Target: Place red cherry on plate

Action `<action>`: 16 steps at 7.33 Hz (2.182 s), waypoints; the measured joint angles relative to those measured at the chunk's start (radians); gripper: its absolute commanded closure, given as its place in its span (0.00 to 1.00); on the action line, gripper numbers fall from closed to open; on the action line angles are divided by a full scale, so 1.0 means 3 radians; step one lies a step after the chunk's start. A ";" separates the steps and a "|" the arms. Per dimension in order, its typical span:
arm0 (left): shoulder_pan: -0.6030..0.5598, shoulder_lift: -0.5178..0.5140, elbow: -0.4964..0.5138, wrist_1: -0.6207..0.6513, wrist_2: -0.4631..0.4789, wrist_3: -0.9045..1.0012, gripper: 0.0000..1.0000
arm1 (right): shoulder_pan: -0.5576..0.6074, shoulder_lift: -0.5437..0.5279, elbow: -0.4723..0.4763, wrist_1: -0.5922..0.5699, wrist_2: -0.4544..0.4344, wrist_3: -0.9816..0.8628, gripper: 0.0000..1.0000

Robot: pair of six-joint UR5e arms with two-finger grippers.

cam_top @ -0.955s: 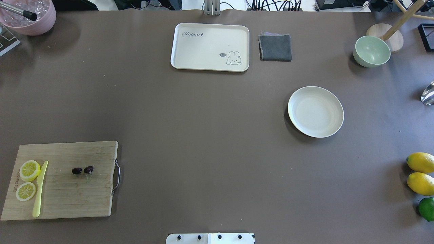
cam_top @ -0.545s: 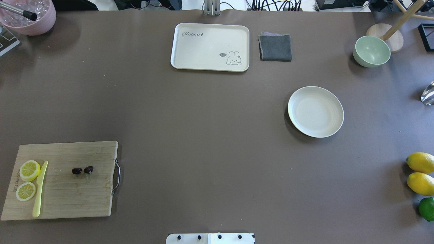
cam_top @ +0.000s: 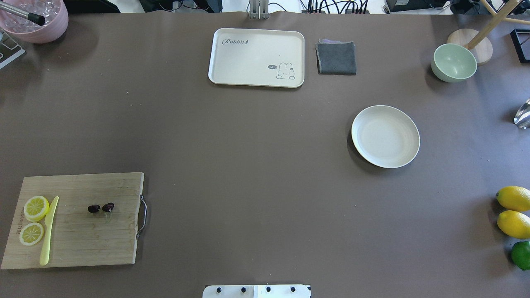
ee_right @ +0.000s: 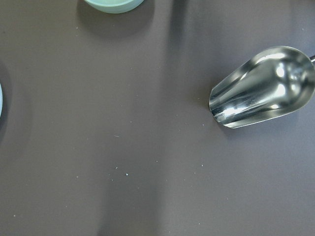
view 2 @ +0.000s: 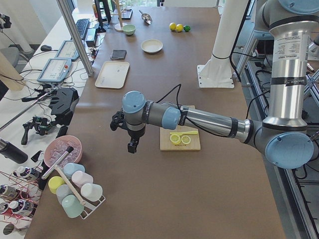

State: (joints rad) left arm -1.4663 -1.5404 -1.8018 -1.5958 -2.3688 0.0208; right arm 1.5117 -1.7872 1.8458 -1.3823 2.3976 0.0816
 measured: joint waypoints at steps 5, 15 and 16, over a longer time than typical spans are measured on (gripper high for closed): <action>-0.0018 0.0216 -0.0229 0.0006 -0.0125 -0.0001 0.02 | 0.0001 -0.0125 0.0155 0.0000 0.0141 0.0038 0.00; -0.0008 0.0291 -0.0293 -0.0400 -0.0060 -0.0209 0.02 | -0.0888 0.0452 -0.0064 0.0289 -0.0285 0.1128 0.05; -0.0007 0.0282 -0.0293 -0.0462 0.0012 -0.0262 0.02 | -0.1052 0.0606 -0.0134 0.0309 -0.0312 0.1257 0.05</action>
State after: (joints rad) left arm -1.4684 -1.4558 -1.8896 -1.7344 -2.3652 -0.0577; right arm 1.1962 -1.6053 1.8056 -1.2898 2.3039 0.4586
